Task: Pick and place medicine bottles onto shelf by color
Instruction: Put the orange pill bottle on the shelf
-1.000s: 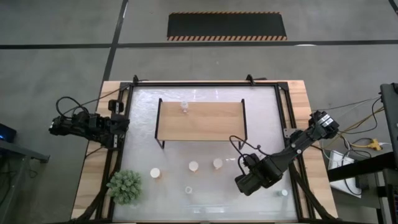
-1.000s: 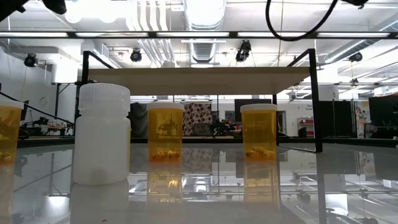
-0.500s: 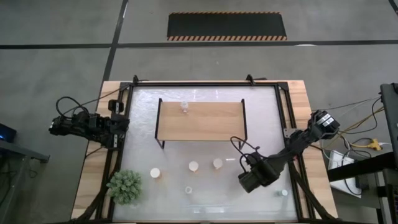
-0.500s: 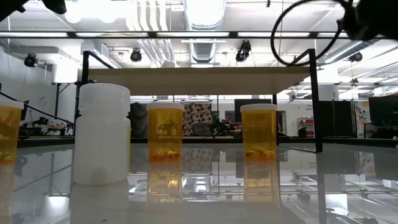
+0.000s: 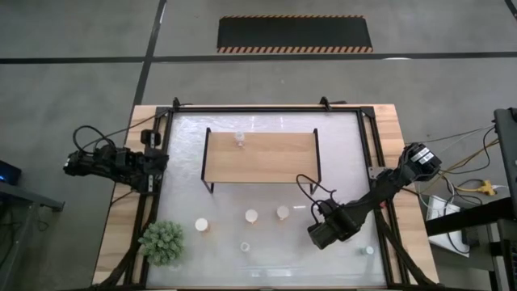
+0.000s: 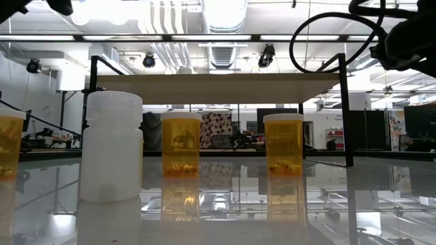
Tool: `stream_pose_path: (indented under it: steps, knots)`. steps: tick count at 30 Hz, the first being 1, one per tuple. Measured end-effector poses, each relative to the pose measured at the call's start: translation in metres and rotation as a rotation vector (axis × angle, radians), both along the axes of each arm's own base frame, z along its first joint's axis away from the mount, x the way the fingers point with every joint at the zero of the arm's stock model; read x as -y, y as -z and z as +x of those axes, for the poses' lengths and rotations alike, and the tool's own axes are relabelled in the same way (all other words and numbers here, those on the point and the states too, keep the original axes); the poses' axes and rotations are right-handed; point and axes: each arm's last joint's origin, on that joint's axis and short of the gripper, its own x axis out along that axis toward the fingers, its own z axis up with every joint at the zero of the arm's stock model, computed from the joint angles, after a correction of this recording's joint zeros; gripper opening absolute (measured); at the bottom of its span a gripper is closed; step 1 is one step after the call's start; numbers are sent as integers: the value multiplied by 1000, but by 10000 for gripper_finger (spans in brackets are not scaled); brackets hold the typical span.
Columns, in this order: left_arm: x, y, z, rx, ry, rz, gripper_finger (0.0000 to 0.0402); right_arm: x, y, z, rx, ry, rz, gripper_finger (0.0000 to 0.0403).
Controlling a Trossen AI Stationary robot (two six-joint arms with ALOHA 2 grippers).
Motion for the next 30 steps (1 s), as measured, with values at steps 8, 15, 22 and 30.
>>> stream_pose_path:
  steps: [8,15,22,30]
  knots:
    - [0,0,0,1,-11,15,5,-4,-9,5,28,-26,27,188]
    - [0,0,1,0,-12,14,5,-12,-31,16,94,-90,80,188]
    - [0,0,1,-3,-17,10,5,-25,-72,31,201,-247,238,188]
    - [0,0,1,-5,-22,6,5,-21,-125,53,434,-363,236,189]
